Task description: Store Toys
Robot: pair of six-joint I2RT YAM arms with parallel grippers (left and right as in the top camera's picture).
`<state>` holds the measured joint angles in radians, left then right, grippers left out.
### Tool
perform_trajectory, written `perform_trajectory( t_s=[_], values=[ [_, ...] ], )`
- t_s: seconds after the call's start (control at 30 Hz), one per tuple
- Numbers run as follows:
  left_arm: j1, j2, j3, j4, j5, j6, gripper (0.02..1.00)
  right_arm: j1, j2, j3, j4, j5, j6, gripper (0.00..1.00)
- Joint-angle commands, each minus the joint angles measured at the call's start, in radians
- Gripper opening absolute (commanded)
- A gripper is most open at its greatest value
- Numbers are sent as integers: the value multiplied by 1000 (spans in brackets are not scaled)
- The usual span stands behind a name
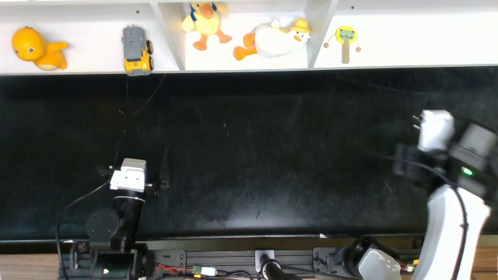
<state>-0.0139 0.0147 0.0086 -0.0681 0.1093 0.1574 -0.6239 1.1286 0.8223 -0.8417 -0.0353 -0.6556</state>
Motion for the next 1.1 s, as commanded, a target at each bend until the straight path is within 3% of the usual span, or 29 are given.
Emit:
perform_trajectory(
  t_s=[0.03,0.13,0.27,0.73,1.1],
  values=[
    [-9,-12,-1,-6,6,-8,996,-192,2,-9,-22,-121,-352,919],
    [-9,-12,-1,-6,6,-8,998,-278,36,-9,-18,-137,-453,897],
    [-9,-12,-1,-6,6,-8,998,-320,133,-8,32,-159,-468,851],
    [-9,-12,-1,-6,6,-8,998,-319,305,-6,215,-312,-309,862],
    [-9,-12,-1,-6,6,-8,996,-319,377,-6,298,-348,-200,897]
  ],
)
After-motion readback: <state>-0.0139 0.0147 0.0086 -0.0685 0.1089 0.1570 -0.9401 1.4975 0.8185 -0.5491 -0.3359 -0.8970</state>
